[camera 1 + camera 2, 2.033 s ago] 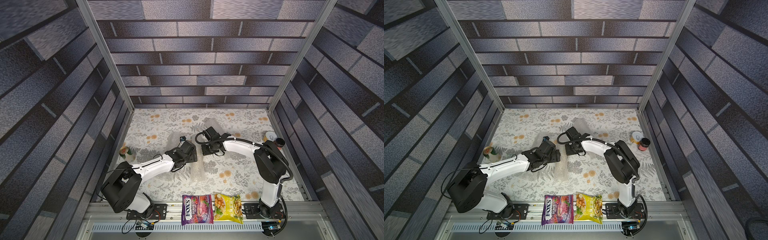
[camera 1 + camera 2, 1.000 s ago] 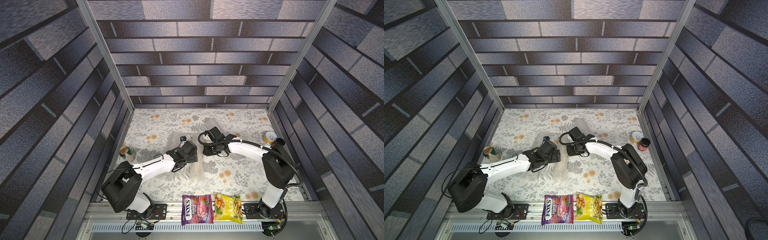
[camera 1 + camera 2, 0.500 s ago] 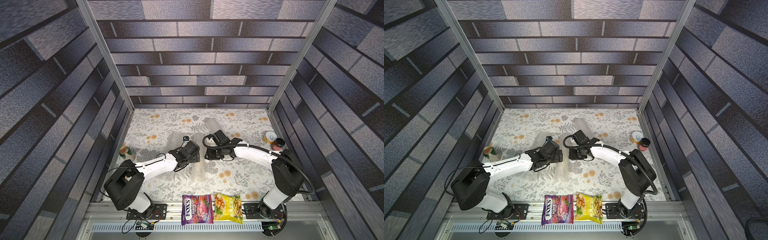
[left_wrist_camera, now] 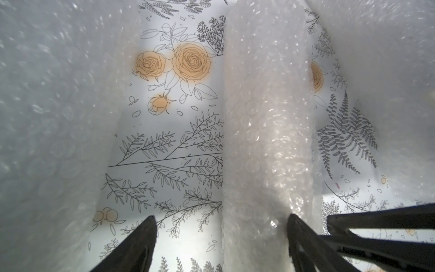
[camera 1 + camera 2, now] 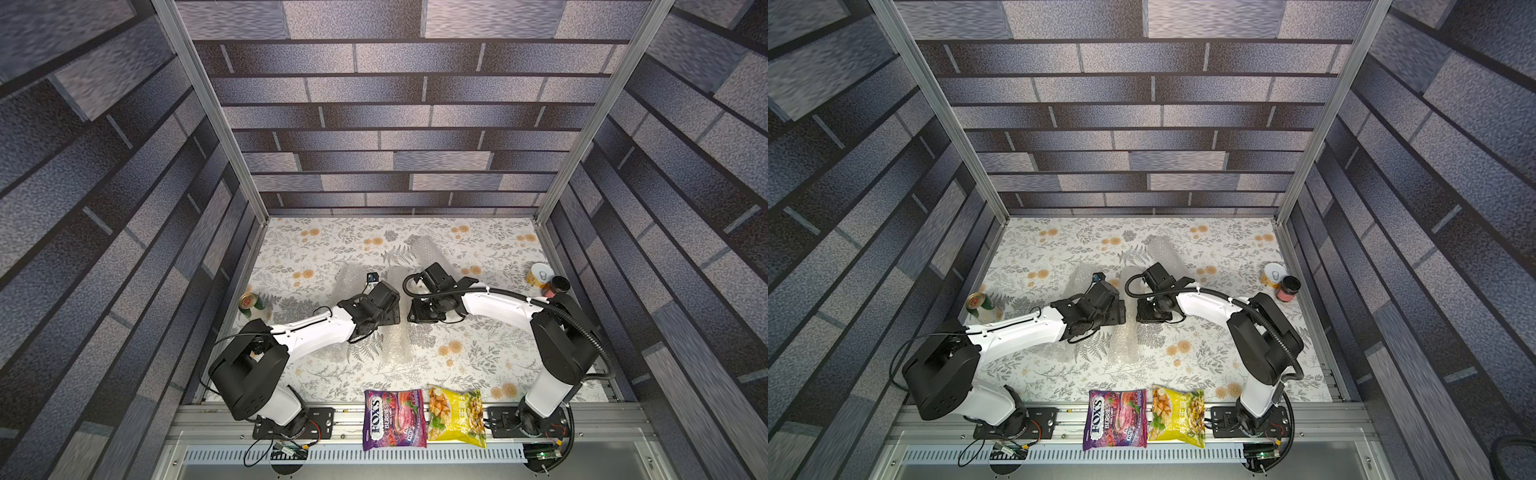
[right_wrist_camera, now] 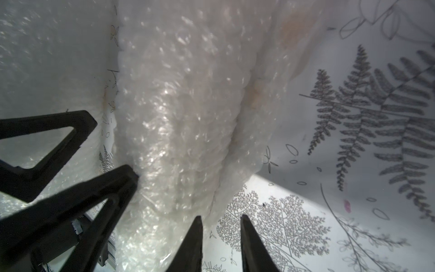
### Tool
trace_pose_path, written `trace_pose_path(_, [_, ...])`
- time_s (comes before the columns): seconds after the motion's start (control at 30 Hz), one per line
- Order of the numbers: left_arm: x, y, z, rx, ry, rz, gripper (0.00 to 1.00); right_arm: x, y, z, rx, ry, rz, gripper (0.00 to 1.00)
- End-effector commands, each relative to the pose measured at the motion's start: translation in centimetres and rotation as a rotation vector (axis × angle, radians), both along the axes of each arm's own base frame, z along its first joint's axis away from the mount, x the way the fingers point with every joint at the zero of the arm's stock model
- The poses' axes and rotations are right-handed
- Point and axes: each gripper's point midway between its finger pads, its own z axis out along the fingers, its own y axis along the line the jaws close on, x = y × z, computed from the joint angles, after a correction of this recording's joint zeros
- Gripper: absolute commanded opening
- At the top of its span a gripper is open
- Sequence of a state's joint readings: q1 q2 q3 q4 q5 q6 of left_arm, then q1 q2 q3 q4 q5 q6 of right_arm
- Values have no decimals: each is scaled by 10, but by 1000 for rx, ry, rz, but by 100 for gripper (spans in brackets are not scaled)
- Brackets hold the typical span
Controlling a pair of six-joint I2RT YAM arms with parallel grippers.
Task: Unwrap the vase from the bubble wrap
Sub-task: Unwrap the bubble wrap at the center of the board.
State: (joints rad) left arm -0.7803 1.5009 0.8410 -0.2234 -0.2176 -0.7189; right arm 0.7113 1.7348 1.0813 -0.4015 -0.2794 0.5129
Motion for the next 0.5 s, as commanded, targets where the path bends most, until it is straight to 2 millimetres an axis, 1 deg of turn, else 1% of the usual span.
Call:
trace_pose_path(0.0, [-20, 14, -27, 103, 105, -22, 87, 2, 2, -4, 6, 11, -10, 29])
trace_pose_path(0.2, [-20, 14, -27, 103, 104, -22, 87, 4, 3, -4, 7, 10, -11, 29])
trace_pose_path(0.47, [-19, 12, -28, 97, 105, -23, 87, 4, 5, -9, -3, 28, 0, 29])
